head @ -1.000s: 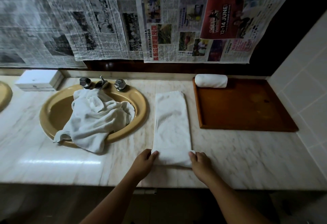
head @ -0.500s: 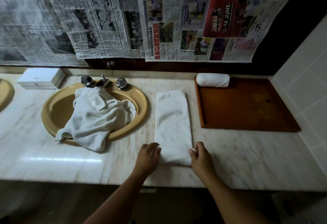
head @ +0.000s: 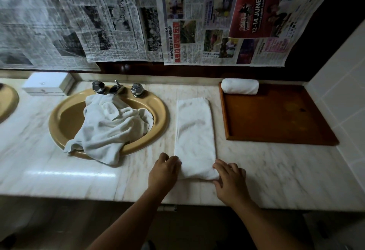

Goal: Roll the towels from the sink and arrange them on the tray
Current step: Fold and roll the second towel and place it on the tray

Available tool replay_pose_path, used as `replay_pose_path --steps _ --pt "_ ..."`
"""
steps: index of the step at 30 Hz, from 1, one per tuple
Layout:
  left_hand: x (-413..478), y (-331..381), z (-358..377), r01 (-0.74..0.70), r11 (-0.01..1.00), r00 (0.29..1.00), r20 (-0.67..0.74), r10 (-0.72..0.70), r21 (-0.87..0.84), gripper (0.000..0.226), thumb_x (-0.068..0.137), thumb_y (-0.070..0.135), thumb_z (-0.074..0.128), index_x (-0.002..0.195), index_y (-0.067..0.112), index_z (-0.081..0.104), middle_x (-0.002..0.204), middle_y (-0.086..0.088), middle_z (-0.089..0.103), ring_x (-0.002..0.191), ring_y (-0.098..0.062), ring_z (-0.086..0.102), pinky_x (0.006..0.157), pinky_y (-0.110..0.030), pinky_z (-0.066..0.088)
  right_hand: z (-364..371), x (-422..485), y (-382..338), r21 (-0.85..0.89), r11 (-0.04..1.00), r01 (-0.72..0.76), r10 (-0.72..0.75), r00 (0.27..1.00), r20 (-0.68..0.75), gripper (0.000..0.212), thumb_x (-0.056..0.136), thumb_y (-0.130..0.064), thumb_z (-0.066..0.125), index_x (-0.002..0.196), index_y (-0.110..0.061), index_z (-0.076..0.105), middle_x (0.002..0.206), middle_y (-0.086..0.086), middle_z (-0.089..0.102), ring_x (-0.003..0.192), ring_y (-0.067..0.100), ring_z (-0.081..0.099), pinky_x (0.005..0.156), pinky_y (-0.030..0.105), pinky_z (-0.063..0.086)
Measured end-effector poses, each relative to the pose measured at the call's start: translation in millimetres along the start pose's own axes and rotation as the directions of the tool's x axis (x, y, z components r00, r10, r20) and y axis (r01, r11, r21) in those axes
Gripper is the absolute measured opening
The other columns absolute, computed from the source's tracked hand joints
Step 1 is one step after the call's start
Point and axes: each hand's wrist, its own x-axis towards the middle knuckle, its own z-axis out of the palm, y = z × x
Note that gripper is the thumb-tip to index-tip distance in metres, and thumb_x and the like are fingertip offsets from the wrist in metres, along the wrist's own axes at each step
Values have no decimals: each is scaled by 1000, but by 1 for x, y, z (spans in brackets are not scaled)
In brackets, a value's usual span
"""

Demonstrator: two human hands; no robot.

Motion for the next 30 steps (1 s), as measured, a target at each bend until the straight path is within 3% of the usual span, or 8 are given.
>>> replay_pose_path --steps 5,12,16,20,26,30 --pt "-8 -3 0 -310 907 945 -12 327 284 26 91 22 65 116 19 62 115 -2 58 96 -26 53 76 -38 46 -2 6 -1 50 999 0 1 1000 -4 51 77 -27 67 127 -30 57 135 -9 57 102 21 52 80 41 44" --pt "-23 -16 -10 -449 831 887 55 458 327 47 88 32 67 131 14 64 139 -2 57 121 -29 54 90 -41 52 -3 5 -1 69 998 1 -3 1000 31 54 81 -23 67 133 -27 55 139 -6 55 109 23 53 87 41 45" --pt "-18 -20 -11 -427 848 904 175 391 314 61 88 43 68 141 19 53 145 -1 54 120 -26 57 90 -41 52 -2 3 -4 8 1000 -10 10 995 96 60 83 -25 64 138 -31 41 146 -9 43 114 22 49 89 38 46" --pt "-12 -19 -9 -408 860 908 236 346 306 71 81 43 76 143 21 48 146 1 53 119 -24 58 89 -40 51 1 4 -7 75 995 -62 58 996 62 61 82 -19 64 140 -27 45 140 -6 51 110 22 52 86 38 49" --pt "-12 -18 -9 -358 914 931 146 334 189 58 85 37 68 137 20 50 135 3 59 113 -19 59 86 -37 46 0 10 -5 310 942 -132 117 991 66 54 87 -14 64 137 -28 51 132 -6 56 116 15 52 98 32 50" --pt "-11 -22 -11 -187 982 966 179 188 -24 51 86 41 62 133 29 48 126 9 59 113 -13 54 94 -34 42 7 11 1 458 865 -203 150 977 150 51 90 -14 68 136 -32 53 132 -6 57 121 14 52 101 29 47"
